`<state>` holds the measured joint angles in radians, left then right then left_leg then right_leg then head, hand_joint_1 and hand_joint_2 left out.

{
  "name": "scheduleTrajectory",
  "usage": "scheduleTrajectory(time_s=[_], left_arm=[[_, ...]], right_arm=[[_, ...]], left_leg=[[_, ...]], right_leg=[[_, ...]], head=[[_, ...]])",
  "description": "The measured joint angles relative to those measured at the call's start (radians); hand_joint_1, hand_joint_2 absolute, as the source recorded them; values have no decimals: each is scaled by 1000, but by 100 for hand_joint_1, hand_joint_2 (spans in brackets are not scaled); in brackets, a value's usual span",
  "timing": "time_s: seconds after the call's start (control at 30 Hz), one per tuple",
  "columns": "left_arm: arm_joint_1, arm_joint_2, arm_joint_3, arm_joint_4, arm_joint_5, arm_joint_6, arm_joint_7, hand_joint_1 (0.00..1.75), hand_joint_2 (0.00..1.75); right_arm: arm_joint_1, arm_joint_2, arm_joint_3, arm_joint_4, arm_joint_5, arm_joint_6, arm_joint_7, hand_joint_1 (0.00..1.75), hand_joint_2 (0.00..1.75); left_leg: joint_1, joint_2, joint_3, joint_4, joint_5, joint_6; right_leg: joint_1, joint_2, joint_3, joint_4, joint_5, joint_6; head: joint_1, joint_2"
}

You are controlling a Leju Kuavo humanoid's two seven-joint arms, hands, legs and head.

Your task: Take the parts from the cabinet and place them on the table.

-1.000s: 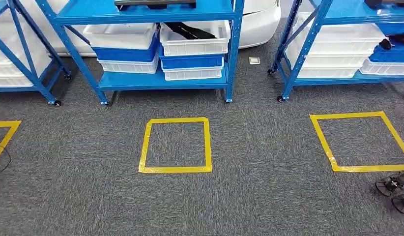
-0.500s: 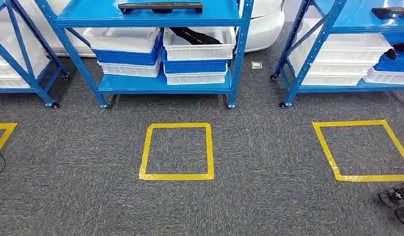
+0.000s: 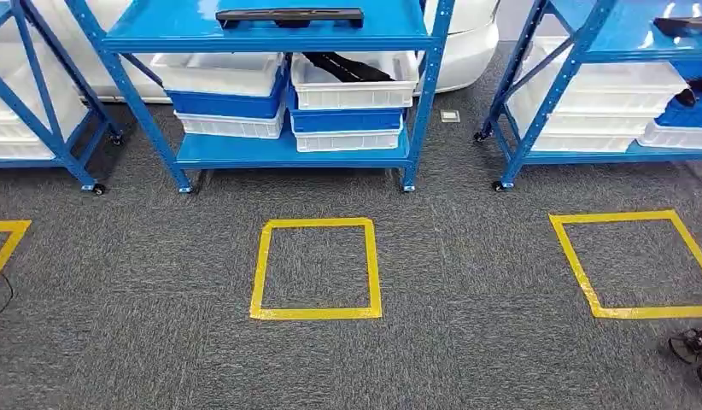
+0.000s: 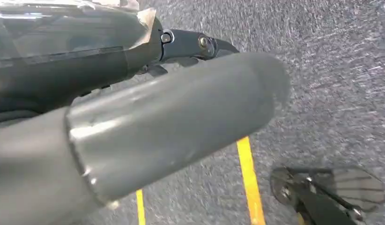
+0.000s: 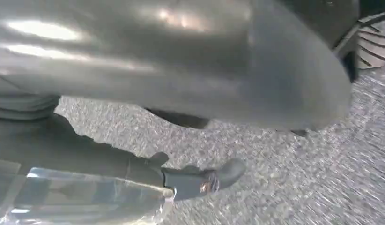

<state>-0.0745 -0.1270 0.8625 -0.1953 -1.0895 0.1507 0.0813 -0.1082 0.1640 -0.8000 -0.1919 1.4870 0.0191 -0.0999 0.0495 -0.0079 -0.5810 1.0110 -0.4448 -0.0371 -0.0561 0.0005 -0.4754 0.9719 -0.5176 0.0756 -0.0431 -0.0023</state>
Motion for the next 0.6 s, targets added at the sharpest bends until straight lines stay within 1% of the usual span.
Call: scheduleTrajectory(time_s=[0.03, 0.07, 0.1, 0.13, 0.17, 0.2, 0.23, 0.27, 0.3, 0.33, 0.37, 0.4, 0.43, 0.47, 0.5, 0.53, 0.57, 0.6], left_arm=[[1, 0, 0, 0, 0, 0, 0, 0, 0], [0, 1, 0, 0, 0, 0, 0, 0, 0], [0, 2, 0, 0, 0, 0, 0, 0, 0], [1, 2, 0, 0, -1, -2, 0, 0, 0], [1, 2, 0, 0, -1, -2, 2, 0, 0], [1, 2, 0, 0, -1, -2, 2, 0, 0], [1, 2, 0, 0, -2, -3, 3, 0, 0], [1, 2, 0, 0, -3, -3, 5, 0, 0], [1, 1, 0, 0, -4, -6, 6, 0, 0], [1, 1, 0, 0, -4, -10, 7, 0, 0], [1, 1, 0, 0, -5, -11, 7, 0, 0], [1, -1, 0, 0, -6, -11, 7, 0, 0], [1, -5, 0, 2, -6, -12, 8, 0, 0], [-1, -3, 0, 1, -7, -11, 7, 0, 0], [-1, -3, 0, 1, -7, -11, 7, 0, 0], [-1, -1, 0, 1, -8, -11, 7, 0, 0], [1, -1, 0, 1, -8, -12, 8, 0, 0], [1, 0, 0, 1, -7, -12, 8, 0, 0]], right_arm=[[-1, -1, 0, 0, 0, 0, 0, 0, 0], [-2, 0, 0, 0, 0, 0, 0, 0, 0], [-1, 0, 0, 0, 0, 2, 0, 0, 0], [-3, -1, 0, 0, 0, 3, 0, 0, 0], [-2, -1, 0, 0, -2, 8, 0, 0, 0], [-1, -1, 0, 0, -4, 11, 0, 0, 0], [1, -1, 0, 0, -5, 14, 0, 0, 0], [3, -1, 0, 0, -5, 16, 0, 0, 0], [3, -2, 0, 0, -3, 18, 0, 0, 0], [3, -3, 0, 0, -2, 19, -2, 0, 0], [3, -5, 0, 0, 0, 19, -3, 0, 0], [2, -7, 0, 0, 0, 19, -4, 0, 0], [2, -13, 1, 0, 0, 19, -4, 0, 0], [1, -8, 1, 0, -1, 21, -5, 0, 0], [2, -10, 1, 0, -2, 24, -5, 0, 0], [2, -7, 1, 0, -2, 27, -5, 0, 0], [2, -8, 1, 0, -3, 27, -5, 0, 0], [1, -8, 1, 0, -3, 28, -5, 0, 0]], left_leg=[[-8, 0, -3, 2, -1, 12], [-15, -1, -1, -4, 3, 28], [-10, 0, 2, -9, 7, 42], [-15, 0, 1, -9, 5, 51], [-19, 1, 1, -9, 4, 62], [-25, 1, 2, -9, 1, 68], [-33, 1, 3, -8, -1, 75], [-41, -1, 5, -8, -3, 79], [-51, -3, 10, -8, -6, 84], [-60, -6, 15, -8, -8, 88], [-67, -8, 22, -8, -11, 91], [-70, -8, 25, -9, -13, 94], [-79, -10, 25, -4, -18, 92], [-82, -14, 27, -3, -22, 91], [-82, -14, 25, -2, -23, 91], [-83, -14, 24, -1, -25, 99], [-81, -13, 24, 0, -25, 100], [-81, -12, 24, -1, -24, 100]], right_leg=[[-4, 0, 6, -9, 3, 10], [-9, 0, 12, -18, 4, 22], [-15, -1, 8, 1, -8, 18], [-9, -1, -23, 60, -40, 3], [-4, -1, -62, 138, -75, -10], [1, -1, -114, 232, -108, -20], [8, 0, -157, 304, -127, -24], [19, 0, -181, 334, -125, -24], [29, 0, -180, 314, -103, -24], [40, 0, -159, 252, -66, -24], [51, 0, -124, 164, -22, -28], [63, 0, -92, 79, 14, -41], [74, 8, -81, 40, 32, -62], [71, 7, -79, 34, 43, -75], [71, 7, -76, 32, 45, -77], [64, 7, -73, 32, 46, -77], [67, 8, -74, 31, 49, -76], [67, 8, -74, 32, 48, -77]], head=[[1, 0], [0, 0], [3, 0], [7, 0], [9, 0], [11, 0], [11, 0], [12, 0], [11, 0], [13, 0], [12, 0], [12, 0], [11, 0], [11, 0], [12, 0], [14, 0], [14, 0], [12, 0]])
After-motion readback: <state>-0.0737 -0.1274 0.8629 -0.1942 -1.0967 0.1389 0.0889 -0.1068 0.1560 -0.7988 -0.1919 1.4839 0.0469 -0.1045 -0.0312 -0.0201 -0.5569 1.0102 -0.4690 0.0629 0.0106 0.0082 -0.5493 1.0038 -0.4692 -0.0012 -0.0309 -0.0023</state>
